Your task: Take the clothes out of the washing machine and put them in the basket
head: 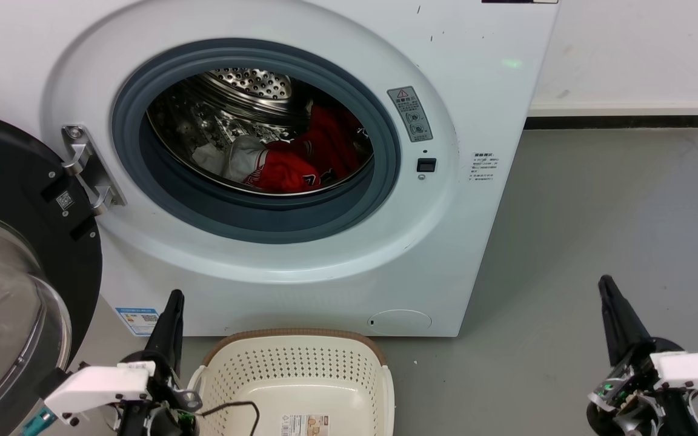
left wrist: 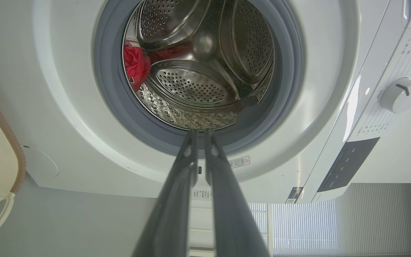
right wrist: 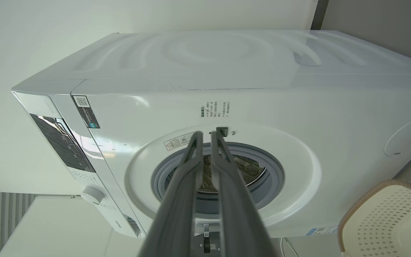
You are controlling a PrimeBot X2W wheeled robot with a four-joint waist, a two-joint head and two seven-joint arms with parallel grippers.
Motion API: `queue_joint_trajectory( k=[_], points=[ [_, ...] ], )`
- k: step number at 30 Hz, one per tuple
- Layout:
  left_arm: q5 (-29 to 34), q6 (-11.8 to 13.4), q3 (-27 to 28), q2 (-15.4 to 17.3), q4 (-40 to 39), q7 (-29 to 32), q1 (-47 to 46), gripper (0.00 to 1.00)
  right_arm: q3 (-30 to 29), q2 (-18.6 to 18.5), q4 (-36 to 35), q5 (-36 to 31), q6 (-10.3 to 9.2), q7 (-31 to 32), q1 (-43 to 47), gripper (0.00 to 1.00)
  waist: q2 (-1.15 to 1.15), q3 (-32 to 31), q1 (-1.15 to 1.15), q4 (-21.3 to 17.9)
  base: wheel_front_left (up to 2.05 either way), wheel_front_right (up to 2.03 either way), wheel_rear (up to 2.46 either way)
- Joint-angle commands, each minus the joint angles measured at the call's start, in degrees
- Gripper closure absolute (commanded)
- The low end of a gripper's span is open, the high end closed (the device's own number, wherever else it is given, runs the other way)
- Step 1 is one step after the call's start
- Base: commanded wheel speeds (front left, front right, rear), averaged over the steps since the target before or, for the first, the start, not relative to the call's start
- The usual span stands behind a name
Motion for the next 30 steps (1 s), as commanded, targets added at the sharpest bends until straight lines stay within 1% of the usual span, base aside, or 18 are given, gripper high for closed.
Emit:
queue_joint_trajectory(
  k=[1,7,13,24,30],
  points=[
    [0.08,0.01,-0.49,-0.10,0.55,-0.26,0.34,0.00,0.15,0.11,0.42,-0.14,-0.03,-0.32,0.50,0.00,0.00,0.01,0.00,0.00,0.00,0.00,0.00],
    [1.18,0.01,-2.69,-0.08,-0.30,-2.13,-0.04,0.00,1.08,0.08,-1.24,-1.45,-0.02,-2.15,1.39,0.00,0.00,0.01,0.00,0.03,0.00,0.00,0.00],
    [5.50,0.01,-3.45,-0.04,-1.47,-3.81,-0.35,0.00,1.37,0.06,-2.68,-5.95,-0.02,-3.81,2.19,0.00,0.00,-0.01,0.00,0.07,0.00,0.00,0.00],
    [18.32,0.02,-3.92,-0.03,-3.21,-6.54,-0.62,0.00,1.96,-0.07,-4.95,-23.95,0.00,-6.56,3.25,0.00,0.00,-0.03,0.00,0.11,0.00,0.00,0.00],
    [26.45,0.84,-5.07,-0.03,-3.76,-7.91,-0.76,0.00,2.14,-0.04,-6.03,-33.42,0.01,-7.93,3.88,0.00,0.00,-0.08,0.00,0.16,0.00,0.00,0.00]
  ],
)
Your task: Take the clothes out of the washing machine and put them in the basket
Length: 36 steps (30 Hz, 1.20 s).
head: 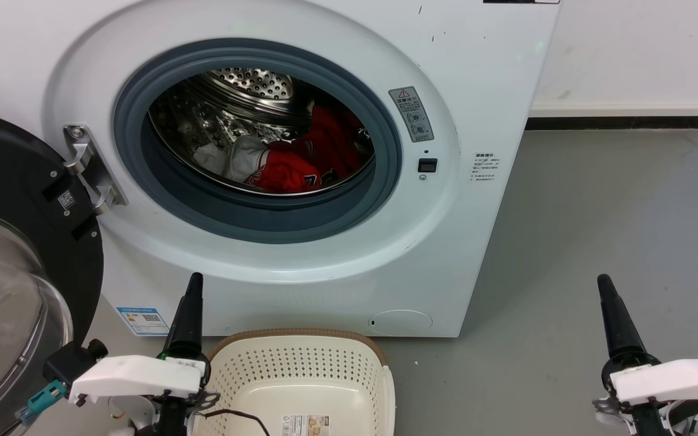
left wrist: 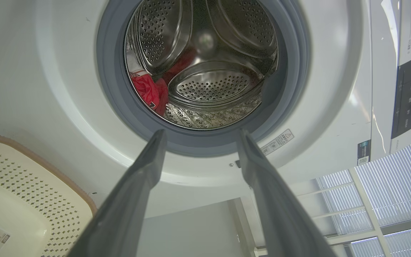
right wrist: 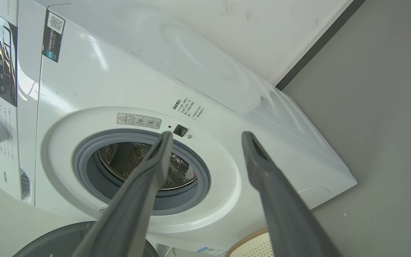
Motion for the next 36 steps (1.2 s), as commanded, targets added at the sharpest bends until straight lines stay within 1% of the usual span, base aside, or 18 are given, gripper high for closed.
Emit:
queue_joint_trajectory(
  k=[1,8,15,26,36],
  points=[
    [3.84,0.38,-0.63,0.15,-1.12,-0.75,-1.81,0.00,0.25,-0.30,-1.42,-3.84,0.05,-0.70,0.10,0.00,0.00,-0.02,0.00,0.01,0.00,0.00,0.00],
    [14.32,1.59,-2.24,0.17,-1.15,-2.22,-2.19,0.00,0.84,-0.31,-2.29,-12.20,0.06,-1.26,0.76,0.00,0.00,-0.06,0.00,0.12,0.00,0.00,0.00],
    [22.29,2.91,-3.51,0.55,-0.98,-3.60,-2.32,0.00,0.84,-0.33,-3.63,-19.52,0.07,-1.77,1.49,0.00,0.00,-0.09,0.00,0.27,0.00,0.00,0.00],
    [31.21,4.14,-5.23,1.13,-0.07,-5.57,-2.87,0.00,1.16,-0.36,-5.80,-28.66,0.08,-2.50,2.57,0.00,0.00,-0.06,0.00,0.65,0.00,0.00,0.00],
    [37.42,4.99,-6.53,1.66,0.52,-7.09,-3.32,0.00,1.03,-0.39,-6.96,-35.24,0.10,-2.31,3.38,0.00,0.00,-0.10,0.00,1.09,0.00,0.00,0.00]
  ],
)
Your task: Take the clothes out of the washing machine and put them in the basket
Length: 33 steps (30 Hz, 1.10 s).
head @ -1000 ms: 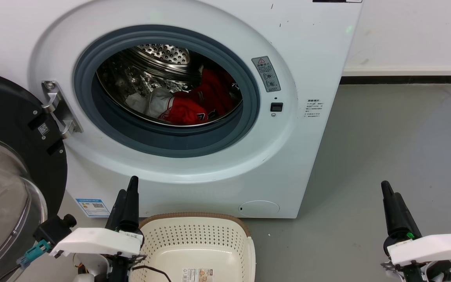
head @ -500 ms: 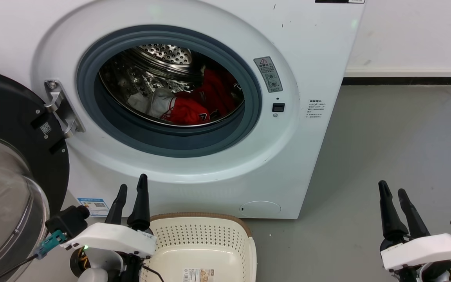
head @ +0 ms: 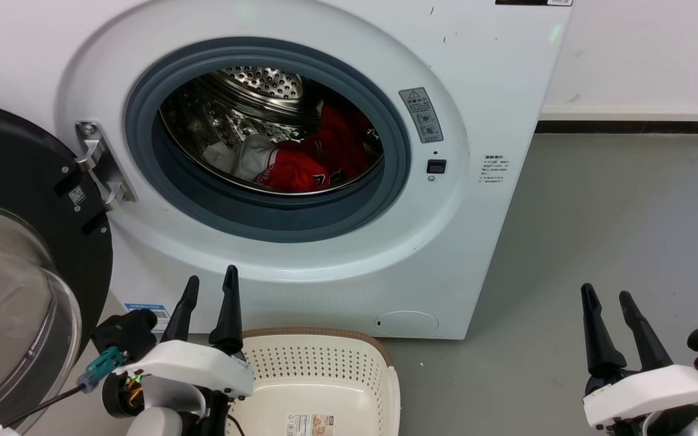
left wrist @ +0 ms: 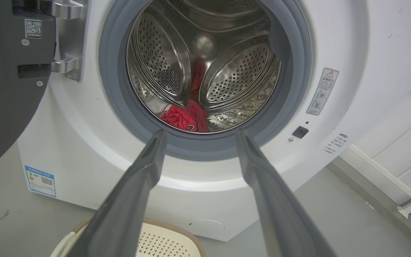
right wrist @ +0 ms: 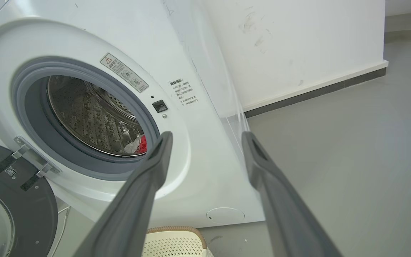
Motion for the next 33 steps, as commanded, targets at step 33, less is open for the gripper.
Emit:
queue_joint_trajectory(
  k=[33],
  points=[
    [18.90,3.22,-3.96,1.37,1.29,-4.99,-2.50,0.00,-0.08,-0.41,-3.78,-20.09,0.11,-0.52,2.30,0.00,0.00,-0.33,0.00,0.80,0.00,0.00,0.00]
  ],
)
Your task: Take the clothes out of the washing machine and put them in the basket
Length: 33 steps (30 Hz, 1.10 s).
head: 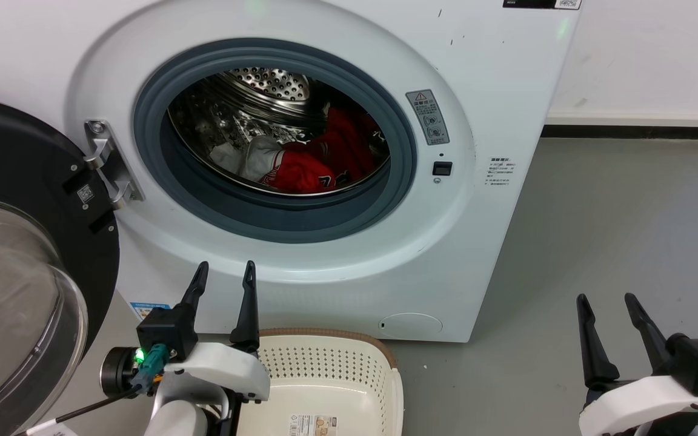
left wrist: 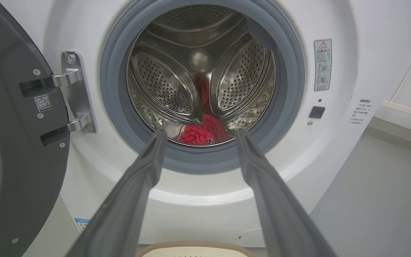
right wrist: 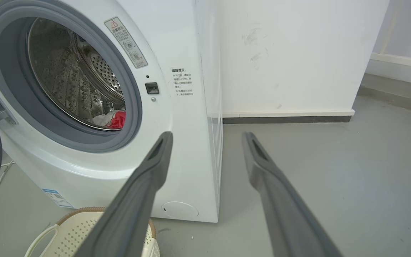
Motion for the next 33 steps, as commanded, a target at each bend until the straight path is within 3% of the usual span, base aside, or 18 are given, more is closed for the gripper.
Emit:
queue_joint_trajectory(
  k=[1,26,33],
  points=[
    [1.39,0.30,-0.17,0.28,-0.08,-0.55,-1.10,0.00,-0.01,-0.33,-0.61,-1.34,0.09,-0.42,0.22,0.00,0.00,-0.02,0.00,0.03,0.00,0.00,0.00],
    [9.72,1.08,-0.85,-0.52,1.50,-3.27,-1.14,0.00,-0.67,-0.35,0.69,-9.53,0.05,-2.63,0.54,0.00,0.00,0.02,0.00,0.94,0.00,0.00,0.00],
    [9.31,0.98,-0.37,-0.77,2.14,-3.30,-1.16,0.00,-0.51,-0.34,1.29,-8.62,0.06,-2.66,0.33,0.00,0.00,0.03,0.00,0.98,0.00,0.00,0.00]
  ],
)
